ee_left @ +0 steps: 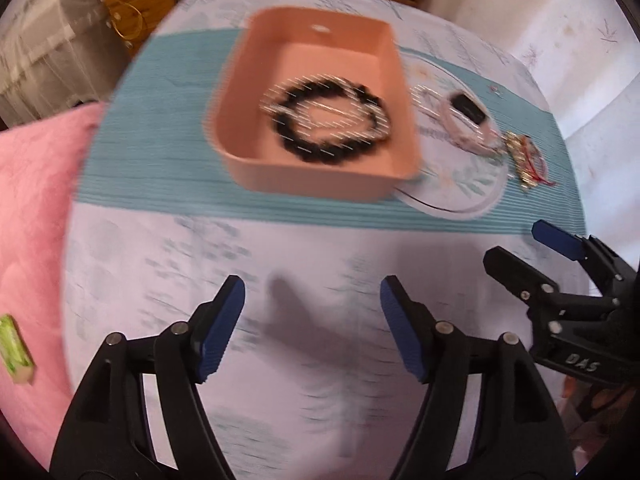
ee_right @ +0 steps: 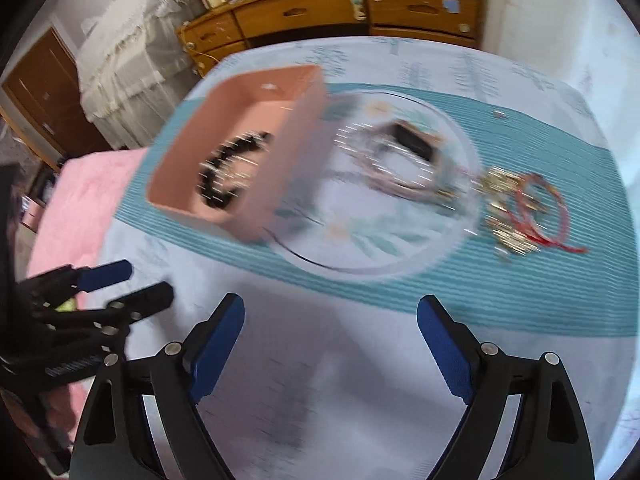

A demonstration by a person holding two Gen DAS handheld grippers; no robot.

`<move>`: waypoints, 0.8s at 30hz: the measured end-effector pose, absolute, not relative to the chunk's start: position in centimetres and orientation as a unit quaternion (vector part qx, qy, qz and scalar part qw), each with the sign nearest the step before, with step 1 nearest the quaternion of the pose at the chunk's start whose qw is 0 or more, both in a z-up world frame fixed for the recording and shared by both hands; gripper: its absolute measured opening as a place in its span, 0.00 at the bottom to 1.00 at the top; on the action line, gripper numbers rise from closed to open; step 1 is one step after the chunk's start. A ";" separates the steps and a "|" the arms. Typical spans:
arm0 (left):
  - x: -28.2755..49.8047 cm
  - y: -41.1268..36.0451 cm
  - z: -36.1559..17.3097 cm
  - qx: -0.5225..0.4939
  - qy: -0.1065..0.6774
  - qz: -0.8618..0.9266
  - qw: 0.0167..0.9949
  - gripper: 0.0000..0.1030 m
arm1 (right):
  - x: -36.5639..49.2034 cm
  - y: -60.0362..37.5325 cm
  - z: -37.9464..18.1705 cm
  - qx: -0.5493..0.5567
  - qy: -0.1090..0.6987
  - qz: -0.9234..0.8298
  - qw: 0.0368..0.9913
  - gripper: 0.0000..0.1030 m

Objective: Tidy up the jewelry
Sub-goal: 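Grasp the pink pearl-strap watch with left tool while right tool reaches red bracelet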

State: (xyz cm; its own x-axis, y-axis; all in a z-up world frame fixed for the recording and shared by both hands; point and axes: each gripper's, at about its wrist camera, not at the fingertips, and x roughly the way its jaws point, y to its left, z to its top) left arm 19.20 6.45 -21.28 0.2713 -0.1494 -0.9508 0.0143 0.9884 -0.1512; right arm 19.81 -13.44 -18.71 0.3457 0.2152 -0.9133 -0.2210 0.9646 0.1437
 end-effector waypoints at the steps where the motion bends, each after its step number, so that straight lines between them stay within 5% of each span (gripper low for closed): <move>1: 19.1 5.5 -21.3 -0.061 0.605 -0.056 0.792 0.67 | 19.5 -14.5 -18.9 -0.011 0.554 0.125 0.823 0.87; 15: 21.4 -7.7 -19.2 -0.028 0.579 -0.122 0.806 0.72 | 19.6 -25.9 -18.9 -0.152 0.506 0.068 0.846 0.88; 24: 27.9 -9.1 -20.7 -0.073 0.570 -0.068 0.816 0.72 | 23.8 -29.8 -20.7 -0.028 0.485 0.065 0.872 0.88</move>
